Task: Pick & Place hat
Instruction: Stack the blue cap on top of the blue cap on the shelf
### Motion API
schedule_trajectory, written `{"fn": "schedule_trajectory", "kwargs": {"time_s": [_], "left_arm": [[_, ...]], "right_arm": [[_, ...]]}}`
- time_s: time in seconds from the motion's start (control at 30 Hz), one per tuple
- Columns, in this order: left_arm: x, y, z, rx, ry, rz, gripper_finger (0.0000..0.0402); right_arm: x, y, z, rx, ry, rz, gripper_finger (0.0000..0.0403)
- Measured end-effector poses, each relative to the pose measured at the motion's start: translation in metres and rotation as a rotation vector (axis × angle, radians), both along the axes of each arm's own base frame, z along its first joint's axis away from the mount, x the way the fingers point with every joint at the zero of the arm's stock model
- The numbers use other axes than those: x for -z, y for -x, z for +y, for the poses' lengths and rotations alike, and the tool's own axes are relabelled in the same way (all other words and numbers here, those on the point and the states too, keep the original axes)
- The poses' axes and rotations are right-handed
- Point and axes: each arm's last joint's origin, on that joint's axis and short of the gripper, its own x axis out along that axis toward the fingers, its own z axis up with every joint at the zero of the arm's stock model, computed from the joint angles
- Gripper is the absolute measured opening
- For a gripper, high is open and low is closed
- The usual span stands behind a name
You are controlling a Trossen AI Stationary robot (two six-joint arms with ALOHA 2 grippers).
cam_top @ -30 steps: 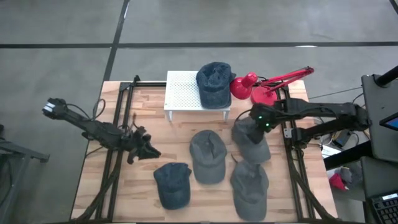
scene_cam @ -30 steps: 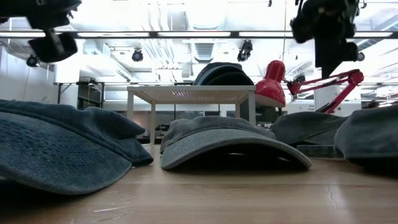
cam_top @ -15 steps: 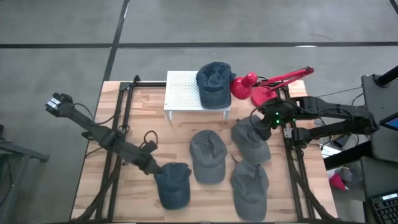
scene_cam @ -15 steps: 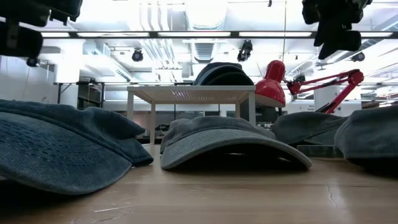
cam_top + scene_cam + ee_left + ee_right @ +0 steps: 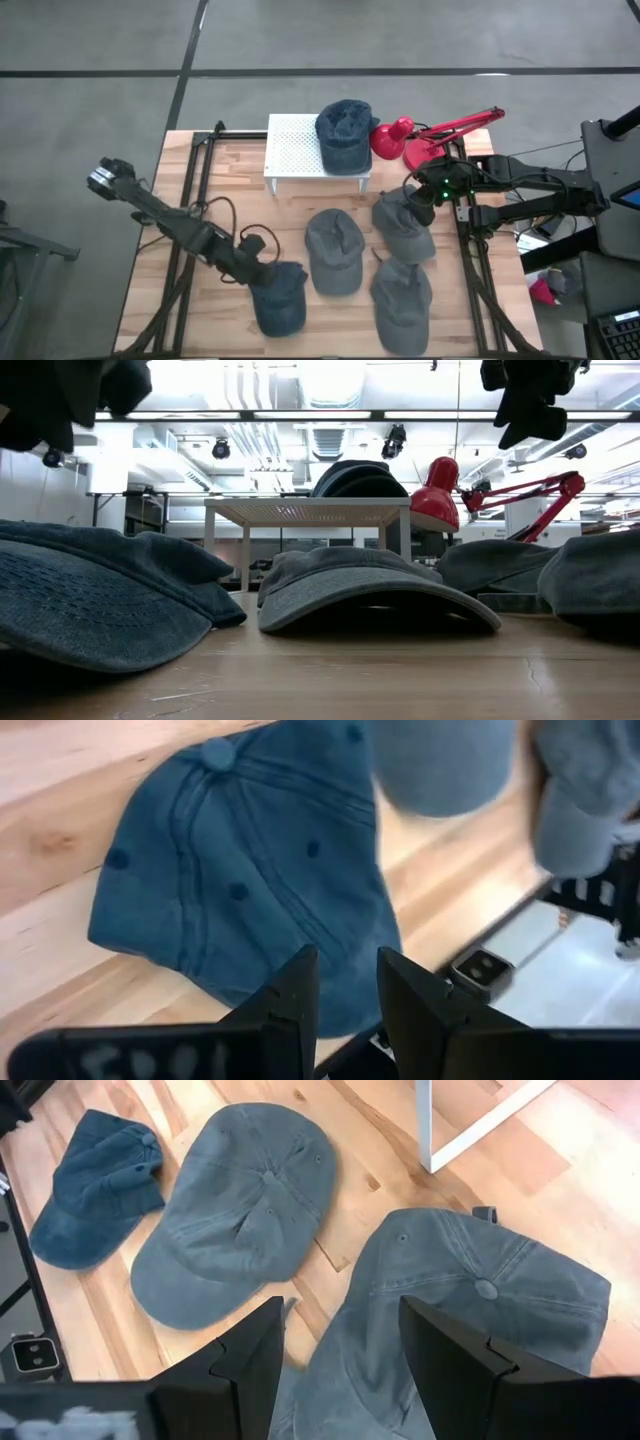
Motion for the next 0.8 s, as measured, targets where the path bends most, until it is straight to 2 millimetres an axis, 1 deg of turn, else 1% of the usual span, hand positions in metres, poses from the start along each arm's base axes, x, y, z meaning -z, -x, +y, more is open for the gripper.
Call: {"fn": "schedule_trajectory", "kwargs": {"time_s": [0.17, 0.3, 0.5, 0.7, 0.8], "left_arm": [[0.015, -0.008, -0.005, -0.023, -0.012, 0.059, 0.0094], [0.023, -0.012, -0.009, 0.002, 0.004, 0.097, 0.0094], [0.025, -0.011, -0.011, 0.065, 0.071, 0.149, 0.0094], [0.022, -0.01, -0.01, 0.018, 0.094, 0.148, 0.0095], [0.022, -0.01, -0.01, 0.013, 0.087, 0.142, 0.0104]], "right_arm": [[0.0, 0.0, 0.0, -0.006, 0.004, 0.0, 0.0196], [0.0, 0.0, 0.0, -0.018, 0.013, 0.001, 0.0195], [0.0, 0.0, 0.0, -0.042, 0.031, 0.003, 0.0196], [0.0, 0.0, 0.0, -0.048, 0.036, 0.003, 0.0194], [0.0, 0.0, 0.0, -0.048, 0.036, 0.003, 0.0196]]}}
